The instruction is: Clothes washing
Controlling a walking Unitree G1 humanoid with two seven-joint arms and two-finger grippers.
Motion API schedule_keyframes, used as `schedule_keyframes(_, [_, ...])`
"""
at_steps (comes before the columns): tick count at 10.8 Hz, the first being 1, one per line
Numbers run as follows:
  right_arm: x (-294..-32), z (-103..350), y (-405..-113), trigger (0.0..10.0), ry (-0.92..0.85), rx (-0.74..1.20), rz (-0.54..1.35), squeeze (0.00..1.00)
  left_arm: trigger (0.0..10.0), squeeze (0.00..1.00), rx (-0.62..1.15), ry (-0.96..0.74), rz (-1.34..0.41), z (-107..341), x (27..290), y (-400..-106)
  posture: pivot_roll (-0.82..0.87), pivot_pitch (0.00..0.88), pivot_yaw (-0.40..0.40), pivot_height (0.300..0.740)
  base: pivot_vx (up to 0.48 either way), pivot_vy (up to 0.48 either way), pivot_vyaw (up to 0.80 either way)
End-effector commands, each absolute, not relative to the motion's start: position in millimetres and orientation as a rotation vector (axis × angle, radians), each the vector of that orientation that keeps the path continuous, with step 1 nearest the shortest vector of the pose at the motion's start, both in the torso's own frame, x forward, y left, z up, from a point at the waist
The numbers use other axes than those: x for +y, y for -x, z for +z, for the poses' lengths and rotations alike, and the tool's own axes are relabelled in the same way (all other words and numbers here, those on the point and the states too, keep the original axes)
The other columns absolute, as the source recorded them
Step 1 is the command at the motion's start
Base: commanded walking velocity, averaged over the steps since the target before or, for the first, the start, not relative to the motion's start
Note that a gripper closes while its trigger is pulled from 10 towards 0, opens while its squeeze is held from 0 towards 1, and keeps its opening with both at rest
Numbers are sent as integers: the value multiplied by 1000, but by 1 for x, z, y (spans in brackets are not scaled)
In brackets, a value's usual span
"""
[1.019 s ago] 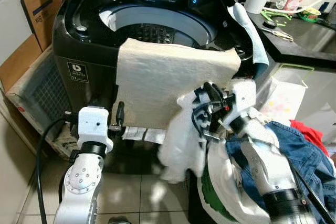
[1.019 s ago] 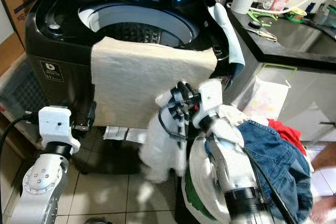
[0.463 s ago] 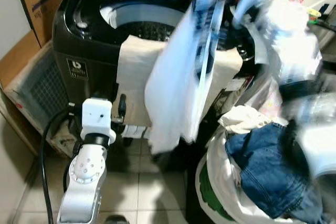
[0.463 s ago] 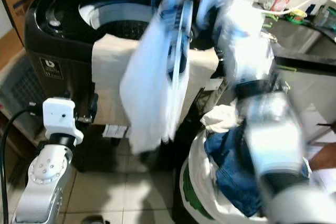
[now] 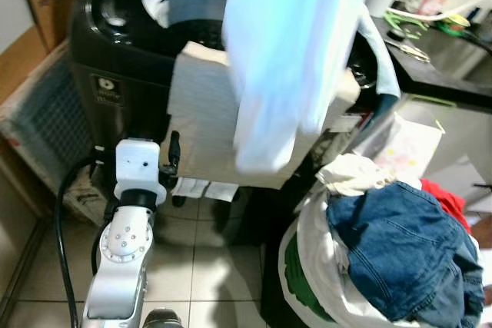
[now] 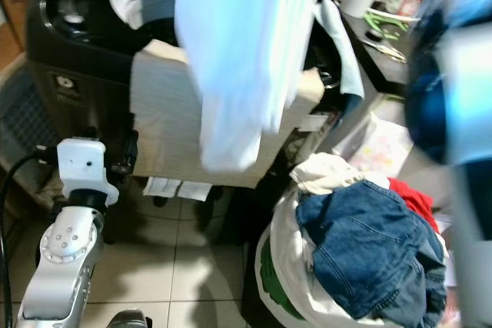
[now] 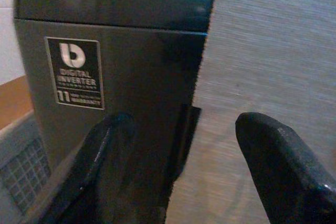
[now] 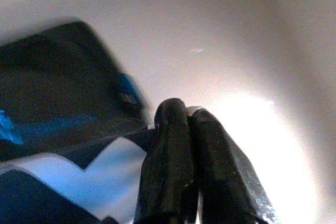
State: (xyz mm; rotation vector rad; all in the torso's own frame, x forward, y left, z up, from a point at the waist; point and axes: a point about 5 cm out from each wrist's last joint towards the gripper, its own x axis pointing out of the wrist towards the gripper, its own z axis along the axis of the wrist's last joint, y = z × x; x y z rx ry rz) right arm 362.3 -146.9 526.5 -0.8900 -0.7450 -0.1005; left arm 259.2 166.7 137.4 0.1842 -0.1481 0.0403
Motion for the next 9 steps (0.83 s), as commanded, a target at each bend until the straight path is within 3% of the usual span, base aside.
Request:
schedule_keyframes(1, [-189,528,-361,10000,1027,-667,-405,0,10000,0,-158,-187,4,139,157,-263,288,0,-227,740,0,0,0])
schedule_keyframes(2, [-207,520,-363,10000,1198,-595,-553,0,10000,0,-159,-188,3,139,156,-262,299,0,-238,740,0,0,0])
schedule_keyframes(3, [-227,503,-369,10000,1484,-468,-665,0,10000,0,-156,-190,13,138,158,-258,320,0,-254,740,0,0,0])
schedule_keyframes(4, [-239,477,-379,10000,1716,-339,-665,0,10000,0,-139,-192,29,135,161,-252,332,0,-258,740,0,0,0])
schedule_keyframes(5, [-239,462,-385,10000,1820,-289,-628,0,10000,0,-135,-192,32,135,162,-250,334,0,-255,740,0,0,0])
schedule_keyframes(6, [-245,403,-404,10000,2032,-83,-442,0,10000,0,-127,-195,24,134,161,-248,328,0,-246,740,0,0,0])
schedule_keyframes(7, [-259,360,-409,10000,1965,42,-342,0,10000,0,-120,-199,13,133,160,-248,332,0,-240,740,0,0,0])
schedule_keyframes(9, [-265,334,-410,10000,1729,80,-307,0,10000,0,-105,-209,-1,133,162,-248,324,0,-223,740,0,0,0])
